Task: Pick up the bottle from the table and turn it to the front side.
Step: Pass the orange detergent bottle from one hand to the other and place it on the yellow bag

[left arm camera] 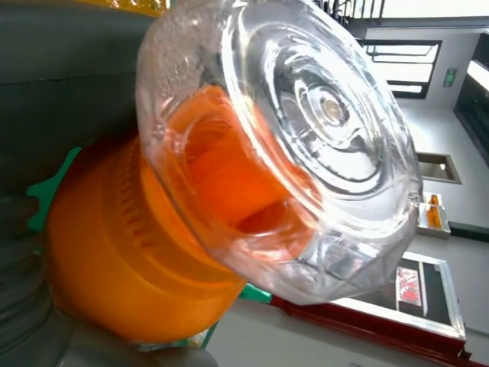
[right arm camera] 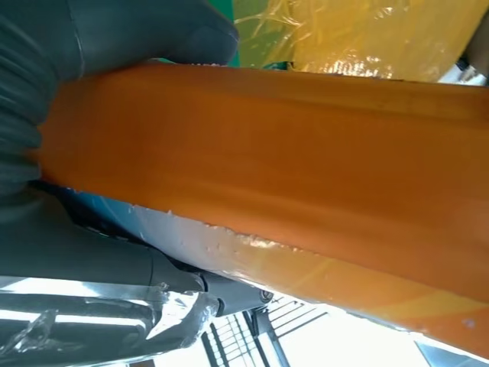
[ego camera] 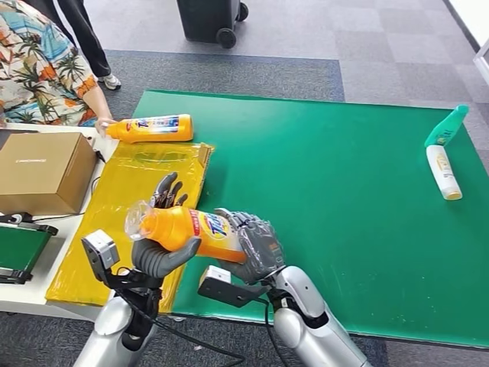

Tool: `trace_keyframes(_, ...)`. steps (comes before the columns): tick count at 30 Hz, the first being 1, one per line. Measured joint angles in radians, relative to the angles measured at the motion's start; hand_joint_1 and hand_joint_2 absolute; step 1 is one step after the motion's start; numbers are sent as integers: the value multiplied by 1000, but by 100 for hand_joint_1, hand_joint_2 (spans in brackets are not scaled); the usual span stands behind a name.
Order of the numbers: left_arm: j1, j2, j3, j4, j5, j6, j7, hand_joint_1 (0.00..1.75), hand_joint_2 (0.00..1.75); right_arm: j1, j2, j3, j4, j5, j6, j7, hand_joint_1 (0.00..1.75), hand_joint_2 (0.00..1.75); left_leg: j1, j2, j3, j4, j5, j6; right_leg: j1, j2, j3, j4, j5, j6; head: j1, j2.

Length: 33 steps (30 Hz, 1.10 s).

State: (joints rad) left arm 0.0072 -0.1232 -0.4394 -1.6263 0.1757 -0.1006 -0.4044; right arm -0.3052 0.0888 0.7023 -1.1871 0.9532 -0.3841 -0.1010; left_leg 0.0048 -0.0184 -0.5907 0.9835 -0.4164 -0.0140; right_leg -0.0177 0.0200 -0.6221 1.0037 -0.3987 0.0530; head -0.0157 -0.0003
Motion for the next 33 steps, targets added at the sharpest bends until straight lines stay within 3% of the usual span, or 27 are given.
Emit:
trace_keyframes(1, 0, 2, 1, 0, 0, 0, 0, 7, 175, -5, 0, 4, 7, 5, 2, 4, 175, 175, 0, 0, 0, 0, 0, 0, 0, 0, 0, 0, 0, 0, 0, 0)
trace_keyframes(4, 2, 3, 6, 0, -1, 0, 1, 138, 175, -17, -1, 12, 22, 16, 4, 10, 175, 175, 0, 0, 0, 0, 0, 0, 0, 0, 0, 0, 0, 0, 0, 0)
trace_keyframes(5, 4, 3, 7, 0, -2, 0, 2, 175, 175, -20, -1, 13, 26, 19, 5, 12, 175, 175, 0, 0, 0, 0, 0, 0, 0, 0, 0, 0, 0, 0, 0, 0)
trace_keyframes(27, 17, 4, 19, 0, -10, -6, -4, 175, 175, -54, -3, 36, 57, 46, 46, 38, 175, 175, 0, 0, -1, 0, 0, 0, 0, 0, -1, 0, 0, 0, 0, 0)
trace_keyframes(31, 18, 4, 22, -3, -20, 9, -16, 175, 175, -64, -2, 41, 63, 50, 52, 46, 0, 175, 0, 0, -1, 0, 0, 0, 0, 0, -1, 0, 0, 0, 0, 0)
trace_keyframes(33, 18, 4, 22, -11, -30, 19, -21, 175, 175, -66, -2, 44, 67, 54, 50, 51, 0, 175, 0, 0, -1, 0, 0, 0, 0, 0, -1, 0, 0, 0, 0, 0)
